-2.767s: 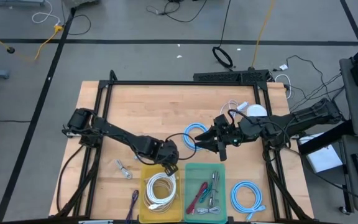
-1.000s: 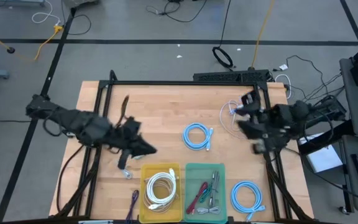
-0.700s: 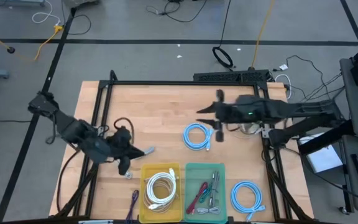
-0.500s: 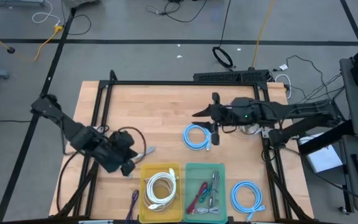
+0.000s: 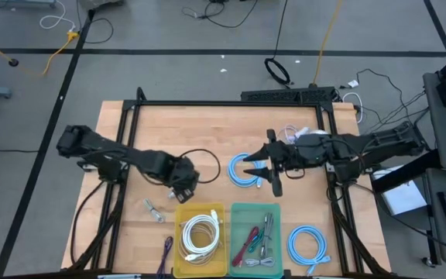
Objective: Pick & Place USB Port
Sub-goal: Put the small light blue charger cable into the green bin
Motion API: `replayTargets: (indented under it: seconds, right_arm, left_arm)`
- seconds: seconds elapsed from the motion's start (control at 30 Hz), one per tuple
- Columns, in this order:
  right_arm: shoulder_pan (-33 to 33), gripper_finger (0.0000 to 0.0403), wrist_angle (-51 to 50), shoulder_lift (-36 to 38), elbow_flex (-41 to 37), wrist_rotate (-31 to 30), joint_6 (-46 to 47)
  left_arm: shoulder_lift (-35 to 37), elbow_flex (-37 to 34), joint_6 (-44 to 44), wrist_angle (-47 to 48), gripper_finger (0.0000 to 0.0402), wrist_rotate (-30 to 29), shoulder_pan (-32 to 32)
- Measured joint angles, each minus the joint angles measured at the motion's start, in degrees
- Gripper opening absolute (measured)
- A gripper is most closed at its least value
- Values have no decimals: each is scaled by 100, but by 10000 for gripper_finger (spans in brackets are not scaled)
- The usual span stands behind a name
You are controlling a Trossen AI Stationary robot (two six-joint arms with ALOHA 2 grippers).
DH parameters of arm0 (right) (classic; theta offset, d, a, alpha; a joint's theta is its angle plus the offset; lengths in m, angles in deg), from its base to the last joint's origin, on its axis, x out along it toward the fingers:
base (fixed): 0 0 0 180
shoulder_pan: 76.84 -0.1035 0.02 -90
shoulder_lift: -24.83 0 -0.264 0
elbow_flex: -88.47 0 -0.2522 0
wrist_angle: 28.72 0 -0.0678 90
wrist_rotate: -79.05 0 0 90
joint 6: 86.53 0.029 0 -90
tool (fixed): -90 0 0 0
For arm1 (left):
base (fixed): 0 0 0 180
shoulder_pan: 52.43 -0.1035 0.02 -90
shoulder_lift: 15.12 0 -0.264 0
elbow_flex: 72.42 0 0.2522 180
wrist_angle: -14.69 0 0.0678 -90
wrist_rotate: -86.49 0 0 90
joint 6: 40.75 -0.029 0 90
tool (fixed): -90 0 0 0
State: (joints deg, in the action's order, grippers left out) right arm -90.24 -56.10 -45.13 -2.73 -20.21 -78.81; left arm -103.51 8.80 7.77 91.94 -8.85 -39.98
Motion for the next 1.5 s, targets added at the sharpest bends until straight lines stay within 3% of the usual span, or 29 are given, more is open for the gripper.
replayTargets:
  seconds: [0.1,0.3,0.53,1.0,1.13,1.3,1.5]
  right_arm:
    - [-173,149,-92,27,0,-15,155]
    - [-579,149,-342,136,0,-310,381]
    - [-890,149,-342,139,0,-739,459]
    - [-933,143,-306,141,0,-743,712]
    - [-934,140,-180,141,0,-743,727]
    - [-932,139,-85,141,0,-726,792]
    - [-932,139,-99,141,0,-752,1123]
  left_arm:
    - [-190,-169,-384,-488,212,426,-180]
    - [-448,-400,-638,-624,216,392,-196]
    - [-476,-809,-618,-758,216,533,-221]
    - [-476,-1731,-182,-1886,213,955,-221]
    - [-455,-1923,59,-1908,158,753,-221]
    - [-441,-2083,112,-2212,25,672,-237]
    - [-289,-1761,428,-2481,22,385,-336]
